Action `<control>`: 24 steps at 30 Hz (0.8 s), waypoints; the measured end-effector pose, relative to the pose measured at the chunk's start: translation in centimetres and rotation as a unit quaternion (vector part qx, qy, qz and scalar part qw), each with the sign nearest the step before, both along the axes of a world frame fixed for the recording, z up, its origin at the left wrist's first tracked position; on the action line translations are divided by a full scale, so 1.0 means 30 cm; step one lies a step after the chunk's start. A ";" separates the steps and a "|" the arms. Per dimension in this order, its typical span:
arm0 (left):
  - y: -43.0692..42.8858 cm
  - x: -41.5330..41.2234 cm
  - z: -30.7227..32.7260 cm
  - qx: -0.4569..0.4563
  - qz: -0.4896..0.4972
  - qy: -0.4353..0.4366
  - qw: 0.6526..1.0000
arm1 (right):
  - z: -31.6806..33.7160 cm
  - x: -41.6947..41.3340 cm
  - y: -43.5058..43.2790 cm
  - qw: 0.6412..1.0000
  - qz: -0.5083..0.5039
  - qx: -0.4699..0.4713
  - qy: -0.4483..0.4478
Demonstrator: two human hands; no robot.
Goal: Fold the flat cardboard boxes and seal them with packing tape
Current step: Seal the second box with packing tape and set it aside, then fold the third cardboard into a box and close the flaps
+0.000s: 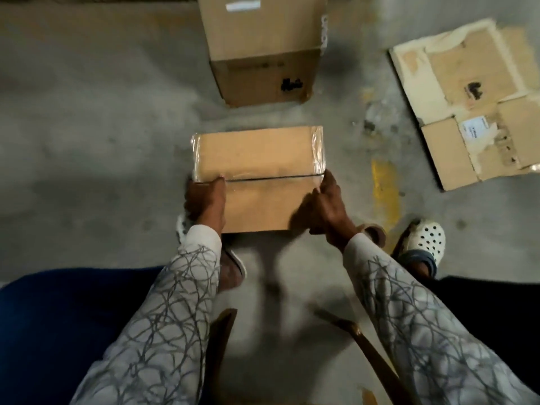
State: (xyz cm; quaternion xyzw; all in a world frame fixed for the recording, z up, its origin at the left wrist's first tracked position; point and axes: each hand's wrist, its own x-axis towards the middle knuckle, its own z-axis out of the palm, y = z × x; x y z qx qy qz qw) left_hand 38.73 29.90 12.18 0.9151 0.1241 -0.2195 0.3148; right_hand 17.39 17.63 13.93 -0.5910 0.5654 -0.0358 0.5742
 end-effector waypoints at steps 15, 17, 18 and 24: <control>-0.056 0.971 0.009 0.113 0.012 -0.144 0.983 | -0.062 1.096 -0.063 0.982 0.147 -0.057 -0.104; -0.138 0.922 -0.063 0.137 -0.190 -0.058 0.971 | -0.110 1.166 -0.068 0.980 0.169 -0.065 -0.079; -0.179 0.881 -0.111 0.145 -0.286 -0.018 0.947 | -0.131 1.180 -0.063 0.979 0.176 -0.070 -0.074; -0.188 0.734 -0.269 0.184 -0.422 -0.061 0.886 | -0.231 1.052 -0.010 0.970 0.175 -0.087 -0.145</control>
